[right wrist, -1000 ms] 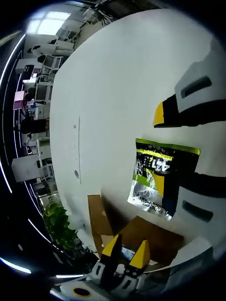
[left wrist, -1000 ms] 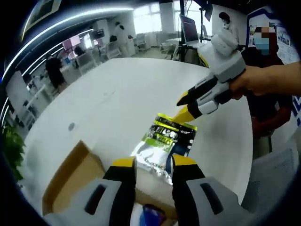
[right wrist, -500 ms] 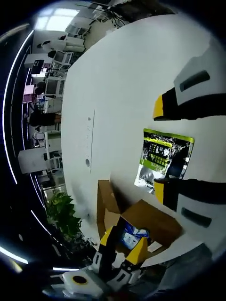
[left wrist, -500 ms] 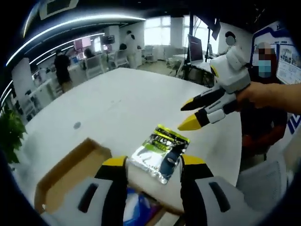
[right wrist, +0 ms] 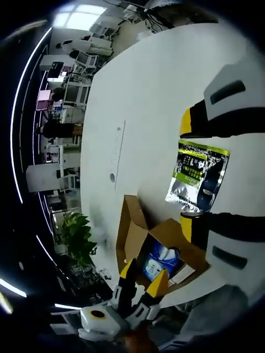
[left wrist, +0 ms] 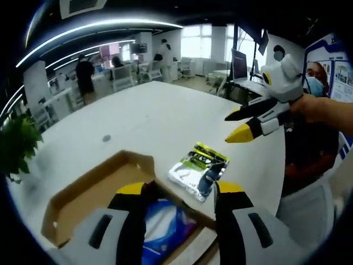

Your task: Operate the shoe box by opening the lid, removing the specified soft item, and placing it in the target area until the item is outside and the box remains undamaged.

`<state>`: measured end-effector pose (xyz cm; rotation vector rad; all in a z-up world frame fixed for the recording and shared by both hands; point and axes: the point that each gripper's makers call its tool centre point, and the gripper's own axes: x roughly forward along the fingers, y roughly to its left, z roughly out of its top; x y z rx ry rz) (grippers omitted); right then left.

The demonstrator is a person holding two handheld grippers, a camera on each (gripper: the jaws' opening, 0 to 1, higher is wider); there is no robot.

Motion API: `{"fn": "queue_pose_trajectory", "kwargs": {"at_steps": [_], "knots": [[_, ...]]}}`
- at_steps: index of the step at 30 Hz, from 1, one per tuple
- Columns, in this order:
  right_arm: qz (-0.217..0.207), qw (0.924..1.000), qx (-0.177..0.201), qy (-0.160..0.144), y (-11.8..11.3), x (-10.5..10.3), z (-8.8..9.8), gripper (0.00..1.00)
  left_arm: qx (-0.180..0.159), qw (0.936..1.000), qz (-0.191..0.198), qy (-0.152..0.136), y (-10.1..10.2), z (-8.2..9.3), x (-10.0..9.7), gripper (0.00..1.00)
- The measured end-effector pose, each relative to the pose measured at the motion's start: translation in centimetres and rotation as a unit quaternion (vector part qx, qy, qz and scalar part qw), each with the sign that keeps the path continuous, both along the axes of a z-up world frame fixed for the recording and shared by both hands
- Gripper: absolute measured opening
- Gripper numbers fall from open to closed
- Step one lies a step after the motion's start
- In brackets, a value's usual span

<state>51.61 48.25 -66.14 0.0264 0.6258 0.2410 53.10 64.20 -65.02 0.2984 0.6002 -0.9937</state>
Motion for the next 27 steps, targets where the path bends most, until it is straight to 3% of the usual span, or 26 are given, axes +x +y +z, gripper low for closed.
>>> {"fn": "queue_pose_trajectory", "kwargs": {"at_steps": [13,27], "knots": [[0.054,0.9985,0.002,-0.01,4.8,0.5,1.5,0.52,0.012,0.999,0.044,-0.003,5.6,-0.7,0.6,0.5],[0.107,0.9941,0.017,-0.008,10.5,0.6,1.6,0.51,0.028,0.9949,0.097,-0.012,11.1,-1.3,0.7,0.51]]}}
